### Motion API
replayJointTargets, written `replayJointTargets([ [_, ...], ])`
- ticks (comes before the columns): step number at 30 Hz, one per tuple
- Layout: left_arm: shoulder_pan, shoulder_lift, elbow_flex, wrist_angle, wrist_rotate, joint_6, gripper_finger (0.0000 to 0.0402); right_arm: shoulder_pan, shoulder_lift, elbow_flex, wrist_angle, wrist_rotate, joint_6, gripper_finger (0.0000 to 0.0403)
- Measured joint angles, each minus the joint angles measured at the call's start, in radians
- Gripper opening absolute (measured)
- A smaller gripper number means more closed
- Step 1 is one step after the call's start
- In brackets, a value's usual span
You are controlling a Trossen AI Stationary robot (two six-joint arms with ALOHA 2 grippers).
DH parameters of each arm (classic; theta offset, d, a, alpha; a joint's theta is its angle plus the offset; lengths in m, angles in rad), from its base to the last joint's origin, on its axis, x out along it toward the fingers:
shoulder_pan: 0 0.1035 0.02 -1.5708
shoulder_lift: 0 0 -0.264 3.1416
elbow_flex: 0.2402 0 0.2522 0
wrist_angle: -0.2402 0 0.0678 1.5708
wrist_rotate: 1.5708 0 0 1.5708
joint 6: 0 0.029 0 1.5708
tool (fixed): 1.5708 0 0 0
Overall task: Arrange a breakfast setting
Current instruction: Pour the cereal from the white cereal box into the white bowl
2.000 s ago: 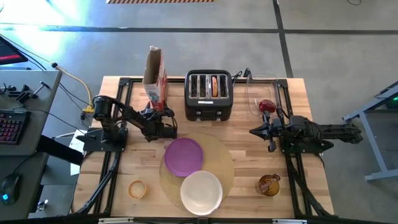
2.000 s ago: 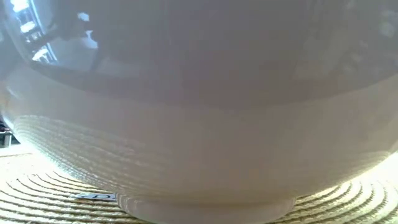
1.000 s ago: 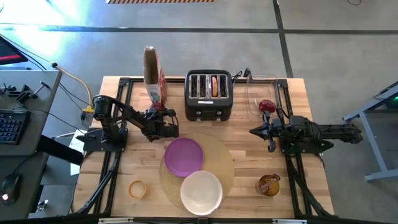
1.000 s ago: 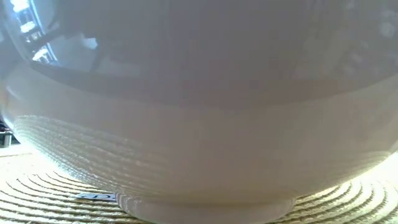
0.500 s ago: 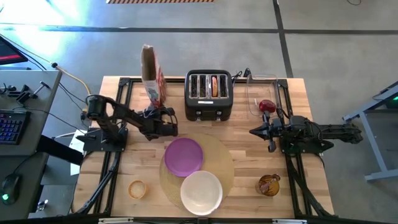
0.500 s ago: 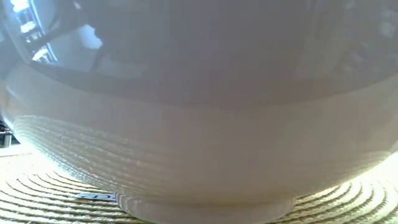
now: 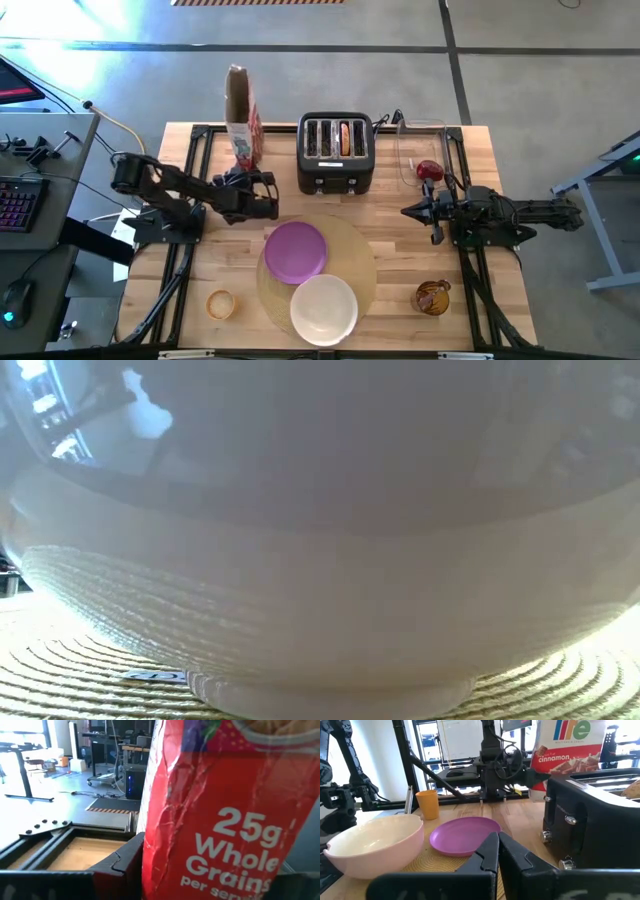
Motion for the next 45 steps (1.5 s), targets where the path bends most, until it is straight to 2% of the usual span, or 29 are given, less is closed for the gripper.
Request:
replayJointTargets([
  [6,-0.045,-0.099,0.0,-0.108,0.029,0.018,0.016,0.0,0.0,0.0,0.0,0.0,0.0,0.0],
  [26,-0.171,-0.507,0.0,-0.117,0.083,0.5,0.016,0.0,0.0,0.0,0.0,0.004,0.0,0.0],
  [38,-0.254,-0.722,0.0,-0.105,0.22,0.749,0.016,0.0,0.0,0.0,0.0,0.003,0.0,0.0],
  [45,-0.304,-0.807,0.0,-0.073,0.338,0.899,0.016,0.0,0.0,0.0,0.0,-0.001,0.0,0.0],
])
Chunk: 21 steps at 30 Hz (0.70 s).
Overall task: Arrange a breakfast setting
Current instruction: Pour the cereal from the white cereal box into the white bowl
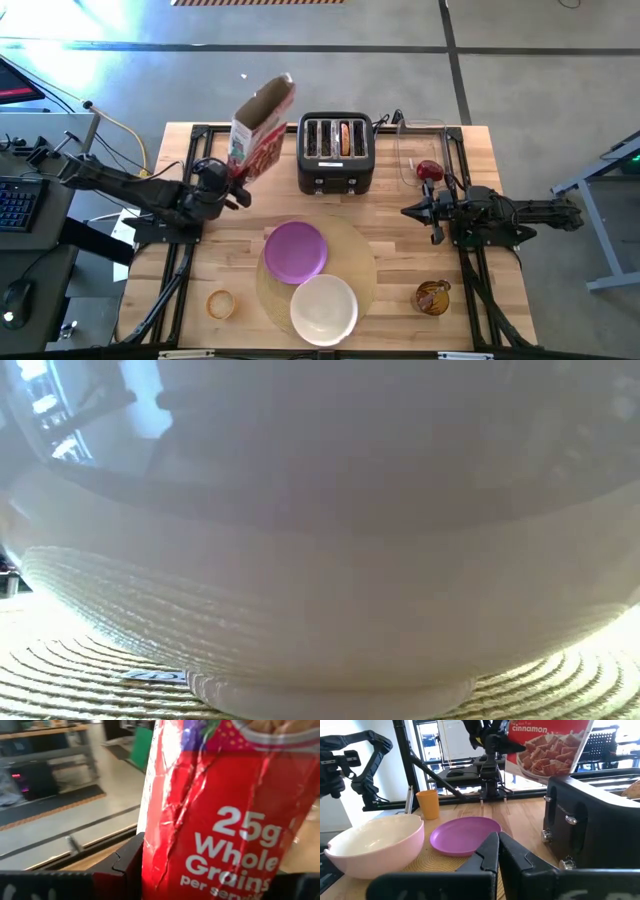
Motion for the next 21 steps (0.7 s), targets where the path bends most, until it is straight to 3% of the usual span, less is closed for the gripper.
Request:
replayJointTargets([
  [10,-0.046,-0.107,0.0,0.069,0.041,0.195,0.016,0.0,0.0,0.0,0.0,0.001,0.0,0.0],
  [21,-0.09,-0.161,0.057,0.096,0.24,0.369,0.016,0.0,0.0,0.0,0.0,0.001,0.0,0.0],
])
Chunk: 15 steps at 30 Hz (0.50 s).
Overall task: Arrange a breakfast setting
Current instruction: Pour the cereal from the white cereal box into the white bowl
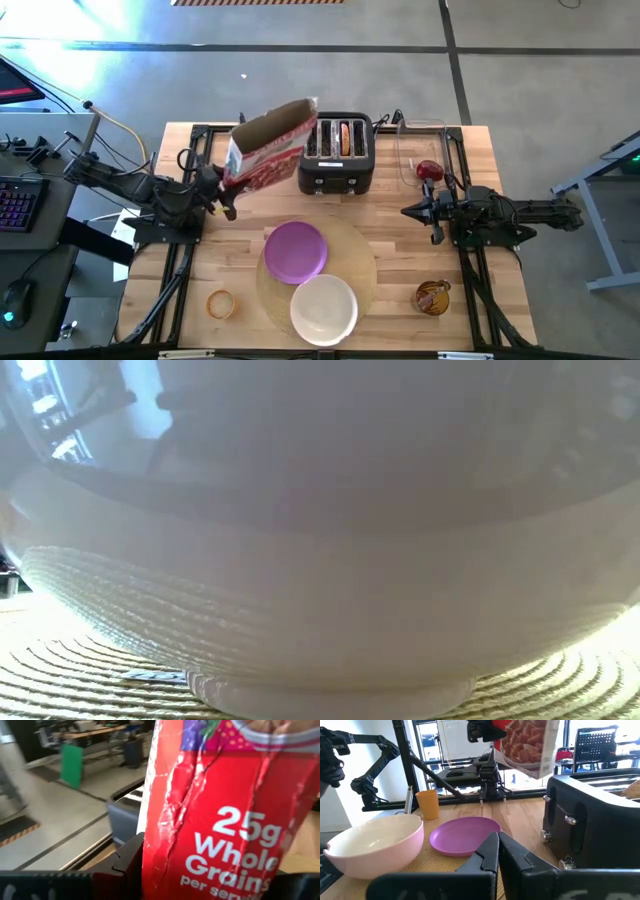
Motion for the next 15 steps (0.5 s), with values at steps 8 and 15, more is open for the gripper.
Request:
replayJointTargets([
  [8,-0.031,0.001,0.073,-0.007,0.144,0.113,0.016,0.0,0.0,0.0,0.0,0.0,0.0,0.0],
  [15,-0.048,0.023,0.106,-0.015,0.266,0.211,0.016,0.0,0.0,0.0,0.0,0.001,0.0,0.0],
])
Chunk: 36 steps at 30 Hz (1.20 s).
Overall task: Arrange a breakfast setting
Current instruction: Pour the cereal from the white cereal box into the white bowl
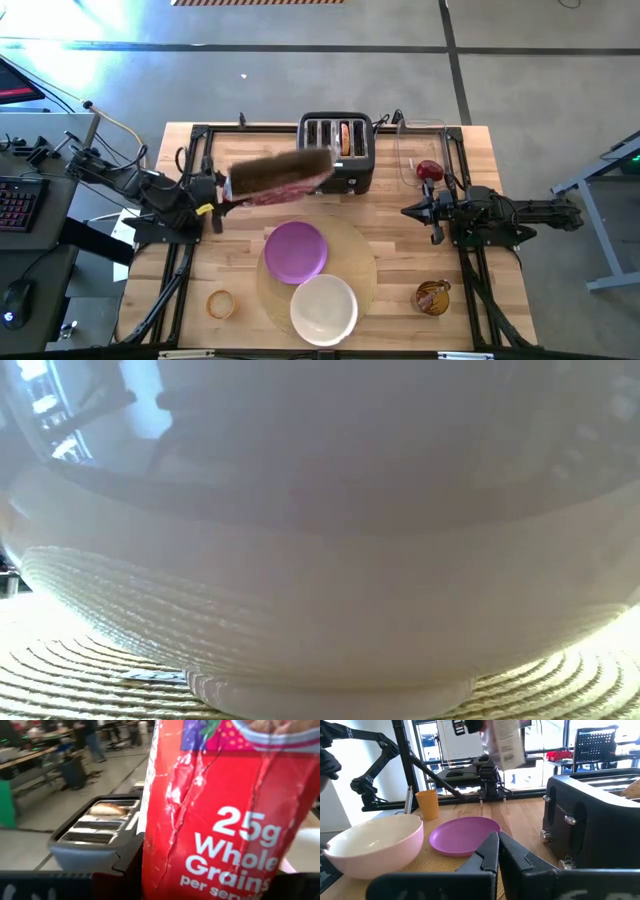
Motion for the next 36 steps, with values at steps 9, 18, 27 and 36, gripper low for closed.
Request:
replayJointTargets([
  [9,-0.001,0.119,0.093,-0.139,0.053,0.11,0.016,0.0,0.0,0.0,0.0,0.003,0.0,0.0],
  [18,-0.001,0.25,0.192,-0.167,0.052,0.237,0.016,0.0,0.0,0.0,0.0,0.002,0.0,0.0],
  [27,-0.001,0.363,0.257,-0.261,0.064,0.308,0.0161,0.0,0.0,0.0,0.0,-0.003,0.0,0.0],
  [36,-0.018,0.46,0.318,-0.314,0.112,0.365,0.0161,0.0,0.0,0.0,0.0,-0.002,0.0,0.0],
])
